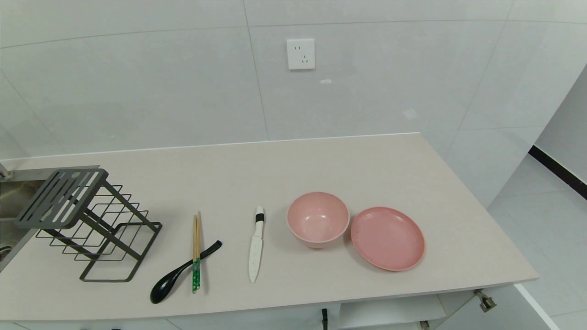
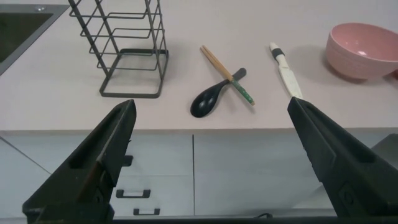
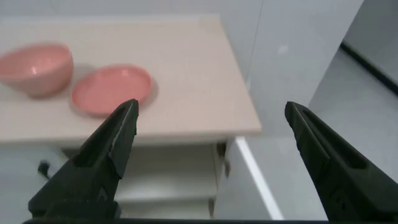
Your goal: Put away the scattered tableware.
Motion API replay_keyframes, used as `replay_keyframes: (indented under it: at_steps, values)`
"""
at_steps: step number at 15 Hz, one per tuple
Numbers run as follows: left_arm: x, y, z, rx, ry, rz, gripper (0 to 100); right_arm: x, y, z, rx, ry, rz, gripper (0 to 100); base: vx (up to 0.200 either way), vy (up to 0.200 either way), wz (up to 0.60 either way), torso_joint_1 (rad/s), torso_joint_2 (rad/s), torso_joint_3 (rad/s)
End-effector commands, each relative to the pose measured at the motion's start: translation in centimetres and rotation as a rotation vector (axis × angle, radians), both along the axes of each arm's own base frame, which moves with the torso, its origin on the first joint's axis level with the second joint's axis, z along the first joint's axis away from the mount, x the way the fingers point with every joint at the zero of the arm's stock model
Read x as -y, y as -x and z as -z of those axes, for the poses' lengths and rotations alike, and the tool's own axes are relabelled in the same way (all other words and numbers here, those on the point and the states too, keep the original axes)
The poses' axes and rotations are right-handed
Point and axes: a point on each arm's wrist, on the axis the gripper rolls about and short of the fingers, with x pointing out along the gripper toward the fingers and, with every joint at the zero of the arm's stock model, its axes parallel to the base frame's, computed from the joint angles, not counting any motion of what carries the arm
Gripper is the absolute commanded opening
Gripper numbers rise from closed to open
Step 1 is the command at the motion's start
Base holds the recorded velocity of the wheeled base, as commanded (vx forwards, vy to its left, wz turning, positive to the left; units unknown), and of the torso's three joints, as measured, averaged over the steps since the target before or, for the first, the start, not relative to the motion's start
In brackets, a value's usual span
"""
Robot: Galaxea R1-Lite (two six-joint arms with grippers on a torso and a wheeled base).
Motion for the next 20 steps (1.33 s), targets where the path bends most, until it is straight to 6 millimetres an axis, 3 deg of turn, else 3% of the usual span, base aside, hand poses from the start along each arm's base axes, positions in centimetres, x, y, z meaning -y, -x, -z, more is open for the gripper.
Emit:
replay_keyframes:
  at_steps: [1, 4, 8, 13, 20]
  values:
    - [0.0, 0.0, 0.0, -0.001, -0.001, 0.000, 100, 0.0, 0.1, -0.5, 0.052, 0.004, -0.012, 100, 0.000, 0.000, 0.00, 0.000, 0.00, 0.000]
    - [0.0, 0.0, 0.0, -0.001, 0.001, -0.002, 100, -0.4, -0.4, -1.0, -0.050, -0.023, -0.203, 100, 0.000, 0.000, 0.00, 0.000, 0.00, 0.000]
    - [0.0, 0.0, 0.0, -0.001, -0.001, 0.000, 100, -0.7, -3.2, -2.7, -0.294, -0.043, -0.321, 100, 0.000, 0.000, 0.00, 0.000, 0.00, 0.000]
    - [0.0, 0.0, 0.0, -0.002, -0.002, 0.003, 100, -0.9, -5.1, -3.4, -0.423, -0.050, -0.387, 100, 0.000, 0.000, 0.00, 0.000, 0.00, 0.000]
    - [0.0, 0.0, 0.0, -0.002, -0.004, 0.004, 100, -1.4, -9.7, -3.8, -0.615, -0.027, -0.415, 100, 0.000, 0.000, 0.00, 0.000, 0.00, 0.000]
